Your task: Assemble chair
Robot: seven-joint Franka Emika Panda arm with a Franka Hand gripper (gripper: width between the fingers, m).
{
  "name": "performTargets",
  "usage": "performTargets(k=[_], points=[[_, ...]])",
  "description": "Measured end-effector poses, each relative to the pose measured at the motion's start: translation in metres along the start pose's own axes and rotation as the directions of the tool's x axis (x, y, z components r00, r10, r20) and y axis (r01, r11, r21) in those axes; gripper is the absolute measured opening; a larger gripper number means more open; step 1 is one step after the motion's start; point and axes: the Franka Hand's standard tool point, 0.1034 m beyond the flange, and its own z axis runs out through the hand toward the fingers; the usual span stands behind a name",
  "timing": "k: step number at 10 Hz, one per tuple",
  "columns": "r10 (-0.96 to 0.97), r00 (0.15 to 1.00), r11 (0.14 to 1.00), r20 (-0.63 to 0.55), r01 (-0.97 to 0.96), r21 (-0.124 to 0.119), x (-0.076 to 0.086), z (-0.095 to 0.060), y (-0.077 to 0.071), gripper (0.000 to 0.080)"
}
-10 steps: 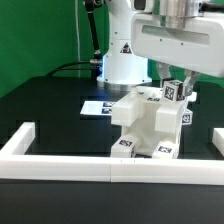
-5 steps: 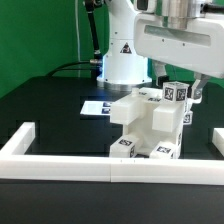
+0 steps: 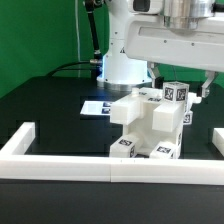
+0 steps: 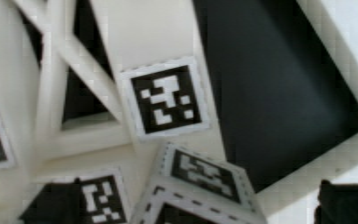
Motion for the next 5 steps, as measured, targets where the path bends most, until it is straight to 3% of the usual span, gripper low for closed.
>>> performTargets(k=[5], points=[[-0.427,0.904,0.904,-0.005,0.427,-0.014,-0.0006,-0.0024,-0.0013,0.0649]])
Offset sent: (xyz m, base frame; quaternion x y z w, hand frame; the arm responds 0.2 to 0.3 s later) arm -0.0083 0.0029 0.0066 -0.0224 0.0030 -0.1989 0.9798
